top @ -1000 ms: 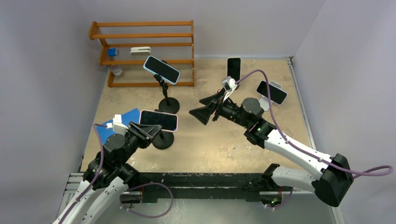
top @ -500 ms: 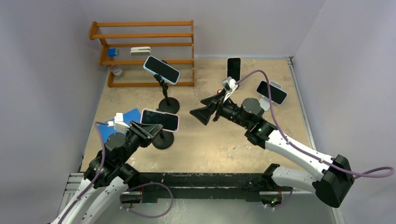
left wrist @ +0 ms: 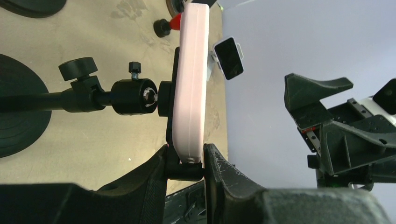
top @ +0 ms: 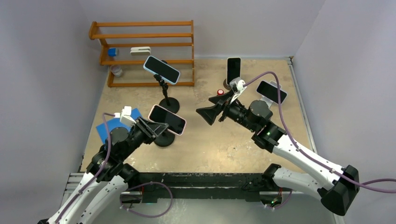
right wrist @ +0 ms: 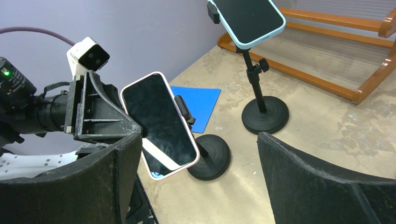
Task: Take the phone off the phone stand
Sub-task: Pick up the phone stand with the phone at the center of the board, then place the phone stand with the phone at the center of the board.
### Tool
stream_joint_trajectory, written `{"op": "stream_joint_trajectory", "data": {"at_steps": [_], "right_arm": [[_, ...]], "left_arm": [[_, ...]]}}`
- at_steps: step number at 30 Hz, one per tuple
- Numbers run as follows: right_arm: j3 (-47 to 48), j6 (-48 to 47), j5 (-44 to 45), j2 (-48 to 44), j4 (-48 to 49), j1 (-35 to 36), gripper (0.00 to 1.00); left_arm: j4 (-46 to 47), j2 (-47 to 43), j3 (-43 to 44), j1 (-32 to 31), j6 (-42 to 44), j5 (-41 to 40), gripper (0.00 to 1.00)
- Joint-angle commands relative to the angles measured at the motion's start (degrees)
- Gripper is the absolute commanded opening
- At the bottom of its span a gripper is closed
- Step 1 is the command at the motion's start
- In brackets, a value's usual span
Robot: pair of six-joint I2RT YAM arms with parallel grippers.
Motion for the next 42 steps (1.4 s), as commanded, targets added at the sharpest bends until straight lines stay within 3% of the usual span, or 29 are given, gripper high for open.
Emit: {"op": "stream_joint_trajectory", "data": {"at_steps": [1,12,21,42], "right_arm": [[3.3,-2.4,2.6,-2.4,-1.2,0.1,0.95],[3.5,-4.0,5.0,-5.7,-4.7,0.1,0.95],[5.9,-6.1,8.1,-9.4,-8.7,0.1,0.95],[6.0,-8.1,12.9,-18.1,-16.3,0.1,0.96]], "left_arm": [[13.0,2.4,4.6,0.2,4.1,7.0,0.0],[17.9,5.7,6.4,0.2,5.6,10.0,0.0],[25.2,14.5,10.4,0.2,6.5,16.7,0.0],[63.4,39.3,11.1,0.3,-0.5,31.6,0.0]]}}
